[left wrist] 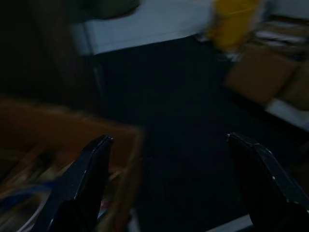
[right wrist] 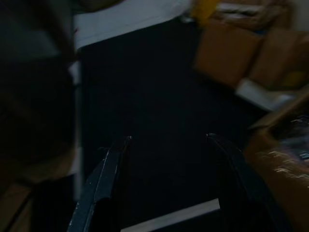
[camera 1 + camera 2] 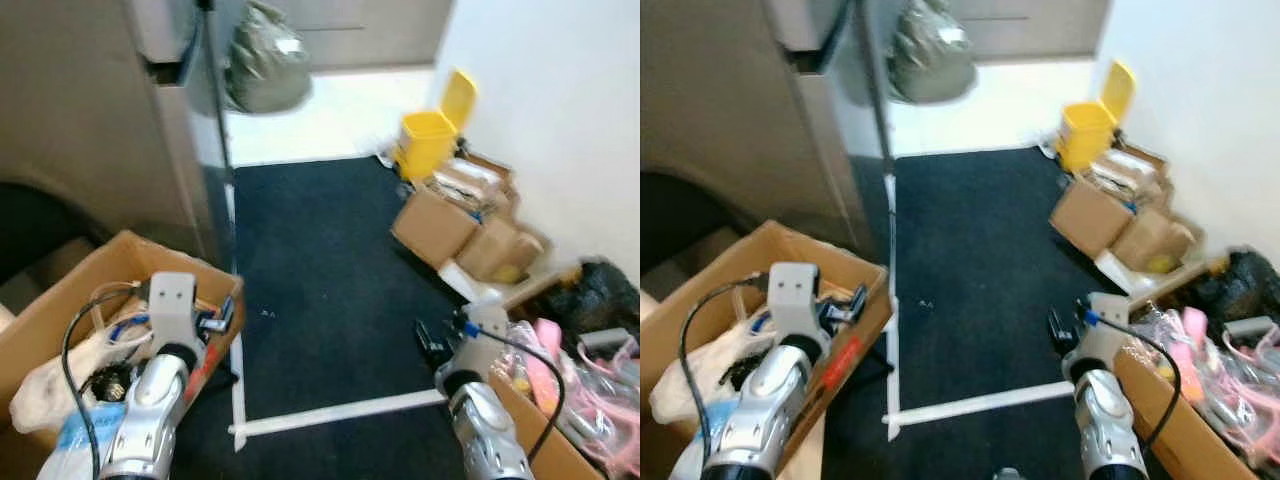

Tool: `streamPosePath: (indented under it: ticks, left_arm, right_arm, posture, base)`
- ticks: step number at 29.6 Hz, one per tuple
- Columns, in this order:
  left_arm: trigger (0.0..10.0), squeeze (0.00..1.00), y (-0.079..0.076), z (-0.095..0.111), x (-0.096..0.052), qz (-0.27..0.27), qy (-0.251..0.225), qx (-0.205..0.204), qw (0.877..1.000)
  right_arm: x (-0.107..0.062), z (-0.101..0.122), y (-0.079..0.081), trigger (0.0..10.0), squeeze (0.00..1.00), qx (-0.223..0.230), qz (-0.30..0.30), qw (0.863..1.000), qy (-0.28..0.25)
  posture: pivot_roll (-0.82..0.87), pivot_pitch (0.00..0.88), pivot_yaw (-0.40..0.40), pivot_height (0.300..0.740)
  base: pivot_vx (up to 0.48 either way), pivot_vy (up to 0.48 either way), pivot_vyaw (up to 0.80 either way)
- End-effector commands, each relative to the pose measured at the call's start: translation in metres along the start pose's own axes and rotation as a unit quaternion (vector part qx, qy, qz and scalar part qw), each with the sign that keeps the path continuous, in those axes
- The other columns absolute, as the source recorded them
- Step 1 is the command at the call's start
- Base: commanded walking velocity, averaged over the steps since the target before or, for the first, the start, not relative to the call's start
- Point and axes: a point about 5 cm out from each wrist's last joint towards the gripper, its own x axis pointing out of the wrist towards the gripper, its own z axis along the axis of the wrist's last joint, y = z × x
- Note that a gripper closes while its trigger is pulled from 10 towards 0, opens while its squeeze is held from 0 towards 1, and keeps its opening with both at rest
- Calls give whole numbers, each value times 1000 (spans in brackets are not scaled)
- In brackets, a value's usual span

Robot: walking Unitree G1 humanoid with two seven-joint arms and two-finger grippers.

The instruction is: Picking trash to rubbish bin

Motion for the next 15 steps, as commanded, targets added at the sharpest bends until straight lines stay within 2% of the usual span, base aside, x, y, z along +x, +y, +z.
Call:
streamPosePath:
  ticks: [1, 6, 11, 15]
  left_arm:
    - [10000, 0, 2, -5, -3, 5, 9, 5, 1000]
    - [10000, 0, 2, -3, -1, 4, 5, 6, 1000]
    - [10000, 0, 4, -4, -1, 0, 8, 32, 999]
    - [10000, 0, 4, -4, -2, 3, 11, 28, 1000]
  right_arm:
    - [0, -1, 1, 10000, 0, 0, -4, 1000, -1]
    - [1, 0, 2, 10000, 0, -6, 0, 1000, -3]
    - [0, -1, 2, 10000, 0, -7, 0, 1000, -3]
    - [-1, -4, 3, 10000, 0, -8, 0, 1000, -1]
  posture:
    - [38, 118, 18, 740]
    - [39, 118, 15, 740]
    - [39, 122, 18, 740]
    - [42, 130, 18, 740]
  base:
    - [0, 0, -800]
    - [0, 0, -800]
    - [0, 0, -800]
    - [0, 0, -800]
